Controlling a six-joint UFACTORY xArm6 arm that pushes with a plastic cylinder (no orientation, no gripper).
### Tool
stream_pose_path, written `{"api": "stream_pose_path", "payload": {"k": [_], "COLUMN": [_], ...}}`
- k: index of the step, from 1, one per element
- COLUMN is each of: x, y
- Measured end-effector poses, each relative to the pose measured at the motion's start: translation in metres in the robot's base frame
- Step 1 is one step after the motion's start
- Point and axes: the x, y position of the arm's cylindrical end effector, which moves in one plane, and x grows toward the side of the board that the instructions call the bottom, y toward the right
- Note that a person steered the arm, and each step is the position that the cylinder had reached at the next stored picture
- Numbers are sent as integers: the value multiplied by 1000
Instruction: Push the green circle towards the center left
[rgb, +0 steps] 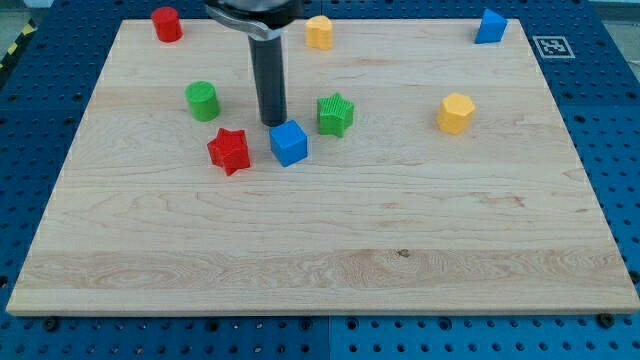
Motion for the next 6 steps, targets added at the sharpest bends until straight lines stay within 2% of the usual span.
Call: {"api": "stream_pose_path", "payload": {"k": [2,3,6], "x": [-25,-36,-30], "y": [-18,-46,-105]}}
